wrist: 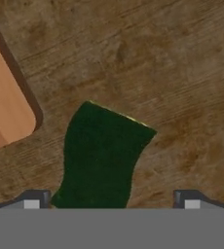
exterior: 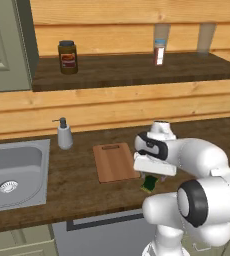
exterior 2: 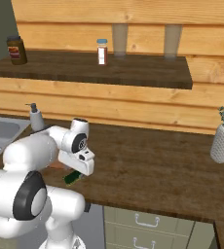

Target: Pick up the sponge from the counter and clean the cutting board by briefly scrubbing or pressing down on the cutting board. Once finished, release the sponge.

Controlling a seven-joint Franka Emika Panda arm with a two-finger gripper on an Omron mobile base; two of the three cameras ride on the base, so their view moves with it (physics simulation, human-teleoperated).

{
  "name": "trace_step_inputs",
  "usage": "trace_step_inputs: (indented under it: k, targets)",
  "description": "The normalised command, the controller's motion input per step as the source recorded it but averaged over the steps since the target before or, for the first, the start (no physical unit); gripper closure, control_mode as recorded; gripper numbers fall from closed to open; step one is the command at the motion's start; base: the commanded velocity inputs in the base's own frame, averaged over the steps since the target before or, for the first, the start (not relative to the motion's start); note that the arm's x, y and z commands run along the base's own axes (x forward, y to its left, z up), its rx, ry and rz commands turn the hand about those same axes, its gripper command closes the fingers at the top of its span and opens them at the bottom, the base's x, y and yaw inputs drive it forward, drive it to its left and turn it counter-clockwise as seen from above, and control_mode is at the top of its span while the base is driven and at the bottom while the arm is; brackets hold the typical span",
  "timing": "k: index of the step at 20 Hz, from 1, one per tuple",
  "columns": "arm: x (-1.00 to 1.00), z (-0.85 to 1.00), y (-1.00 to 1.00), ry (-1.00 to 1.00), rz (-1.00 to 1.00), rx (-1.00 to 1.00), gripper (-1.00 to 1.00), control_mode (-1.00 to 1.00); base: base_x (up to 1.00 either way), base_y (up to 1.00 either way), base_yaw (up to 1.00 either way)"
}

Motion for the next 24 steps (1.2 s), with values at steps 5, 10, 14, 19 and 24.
trace_step_inputs:
  k: [5,10,14,19,24]
  targets:
    - [0.00,-0.33,0.05,0.01,-0.02,0.00,-1.00,-1.00,0.00,0.00,0.00]
    - [0.00,-0.40,0.03,0.00,-0.01,0.00,-1.00,-1.00,0.00,0.00,0.00]
    - [0.02,-0.35,0.05,-0.01,0.00,0.00,-1.00,-1.00,0.00,0.00,0.00]
    - [0.00,-0.54,0.05,-0.03,-0.01,0.00,1.00,-1.00,0.00,0.00,0.00]
    - [-0.05,-0.37,0.06,-0.05,-0.02,0.00,1.00,-1.00,0.00,0.00,0.00]
